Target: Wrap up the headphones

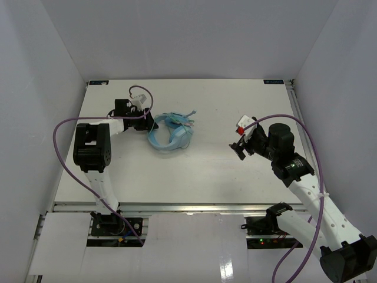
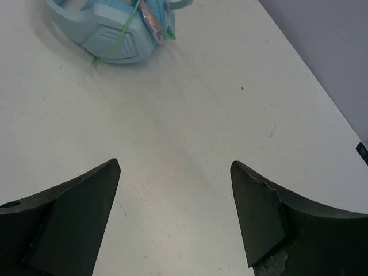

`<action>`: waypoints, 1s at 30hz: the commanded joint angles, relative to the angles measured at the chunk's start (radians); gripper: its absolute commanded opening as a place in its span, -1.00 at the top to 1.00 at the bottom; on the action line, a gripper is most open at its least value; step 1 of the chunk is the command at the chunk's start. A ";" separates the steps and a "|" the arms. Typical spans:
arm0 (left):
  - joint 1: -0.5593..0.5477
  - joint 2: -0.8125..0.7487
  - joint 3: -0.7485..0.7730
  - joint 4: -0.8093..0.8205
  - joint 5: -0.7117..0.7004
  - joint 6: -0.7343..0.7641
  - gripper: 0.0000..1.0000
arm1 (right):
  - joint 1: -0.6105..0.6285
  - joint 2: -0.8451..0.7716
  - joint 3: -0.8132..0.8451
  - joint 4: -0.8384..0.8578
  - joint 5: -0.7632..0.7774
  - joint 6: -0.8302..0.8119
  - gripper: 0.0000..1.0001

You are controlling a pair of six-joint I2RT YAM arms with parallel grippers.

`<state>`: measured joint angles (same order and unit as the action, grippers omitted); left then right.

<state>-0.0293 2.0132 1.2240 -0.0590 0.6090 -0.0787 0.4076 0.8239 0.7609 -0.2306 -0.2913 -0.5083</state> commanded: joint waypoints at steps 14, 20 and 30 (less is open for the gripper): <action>0.028 -0.057 -0.014 -0.114 -0.186 0.026 -0.27 | -0.003 -0.019 -0.002 0.020 -0.011 -0.012 -0.68; 0.060 -0.091 -0.030 -0.098 -0.201 0.023 -0.35 | -0.003 -0.020 -0.002 0.020 -0.011 -0.013 -0.68; 0.073 -0.097 -0.028 -0.089 -0.095 0.015 -0.47 | -0.003 -0.026 -0.005 0.019 -0.008 -0.015 -0.68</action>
<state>0.0273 1.9556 1.2068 -0.1202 0.4892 -0.0704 0.4076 0.8203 0.7605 -0.2310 -0.2913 -0.5137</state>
